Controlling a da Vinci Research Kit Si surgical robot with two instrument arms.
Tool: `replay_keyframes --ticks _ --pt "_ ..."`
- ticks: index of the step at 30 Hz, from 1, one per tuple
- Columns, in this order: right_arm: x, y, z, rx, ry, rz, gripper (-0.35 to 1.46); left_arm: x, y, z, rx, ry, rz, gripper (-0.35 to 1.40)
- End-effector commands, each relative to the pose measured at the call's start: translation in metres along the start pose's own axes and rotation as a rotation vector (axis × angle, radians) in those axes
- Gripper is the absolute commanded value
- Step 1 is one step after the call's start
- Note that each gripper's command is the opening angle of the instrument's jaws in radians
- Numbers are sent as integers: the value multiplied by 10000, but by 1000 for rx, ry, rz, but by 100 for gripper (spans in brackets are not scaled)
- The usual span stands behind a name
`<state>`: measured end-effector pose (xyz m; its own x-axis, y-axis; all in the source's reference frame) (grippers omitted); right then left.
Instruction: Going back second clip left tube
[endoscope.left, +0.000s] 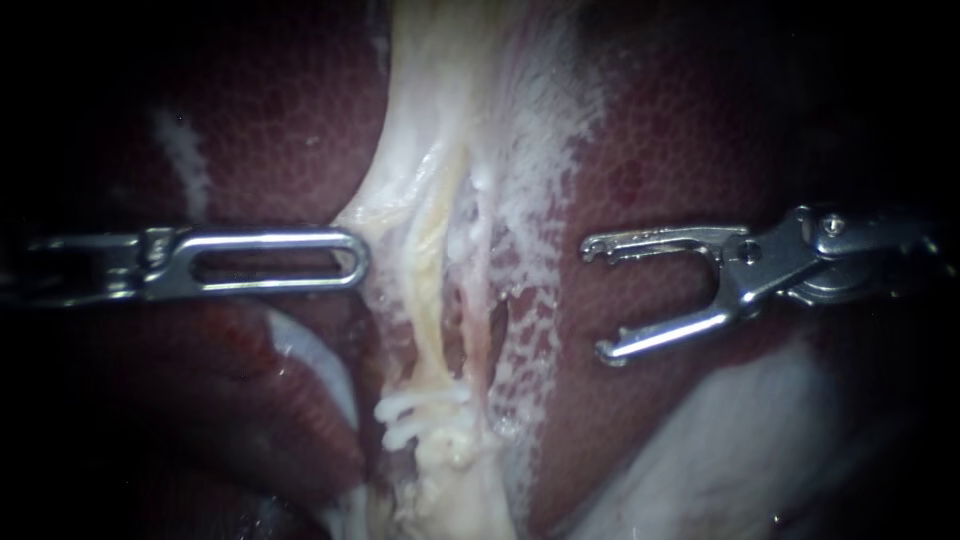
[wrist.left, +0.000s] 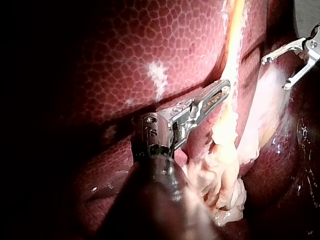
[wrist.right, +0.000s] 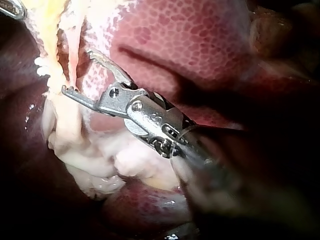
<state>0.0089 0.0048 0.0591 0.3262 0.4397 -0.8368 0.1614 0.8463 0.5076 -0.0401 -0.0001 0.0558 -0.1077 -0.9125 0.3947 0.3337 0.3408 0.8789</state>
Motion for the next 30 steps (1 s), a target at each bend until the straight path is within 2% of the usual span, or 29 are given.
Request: replay_keyframes --ticks 1,10,30 --pt "0 0 0 0 0 0 60 2 0 4 -2 6 0 -35" --pt "1 -1 0 0 0 0 60 12 3 28 4 25 6 -35" --pt "1 -2 0 0 0 0 60 11 4 26 6 26 6 -35"
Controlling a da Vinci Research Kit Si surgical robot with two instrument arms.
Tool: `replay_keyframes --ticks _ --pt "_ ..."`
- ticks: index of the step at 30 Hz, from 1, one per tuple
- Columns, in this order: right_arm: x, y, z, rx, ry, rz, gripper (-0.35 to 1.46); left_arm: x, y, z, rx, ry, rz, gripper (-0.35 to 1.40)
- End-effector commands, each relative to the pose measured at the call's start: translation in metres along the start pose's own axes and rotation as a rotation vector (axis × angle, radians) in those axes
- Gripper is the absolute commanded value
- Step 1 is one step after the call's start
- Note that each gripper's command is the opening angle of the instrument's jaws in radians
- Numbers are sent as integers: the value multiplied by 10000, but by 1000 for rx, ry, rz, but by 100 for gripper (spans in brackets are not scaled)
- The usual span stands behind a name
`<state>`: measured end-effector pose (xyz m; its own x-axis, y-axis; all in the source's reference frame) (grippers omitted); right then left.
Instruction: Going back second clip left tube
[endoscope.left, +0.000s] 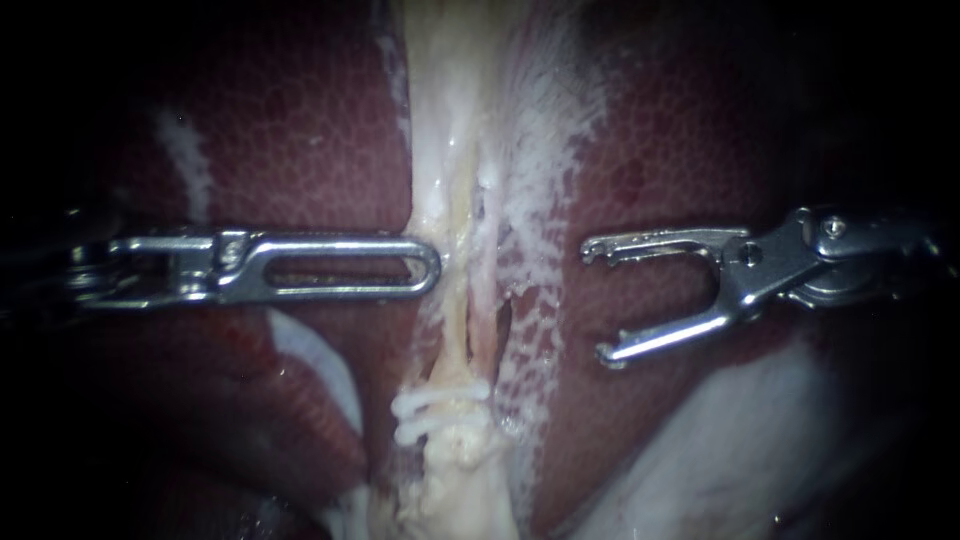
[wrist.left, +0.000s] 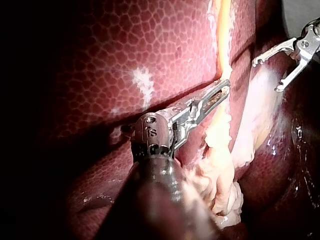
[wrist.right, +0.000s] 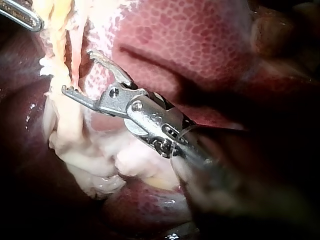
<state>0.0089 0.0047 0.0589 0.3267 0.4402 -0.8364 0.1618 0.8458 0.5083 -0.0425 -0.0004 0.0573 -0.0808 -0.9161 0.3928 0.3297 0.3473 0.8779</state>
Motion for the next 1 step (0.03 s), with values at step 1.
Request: replay_keyframes --ticks 1 --pt "0 0 0 0 0 0 60 0 0 0 1 0 0 -35"
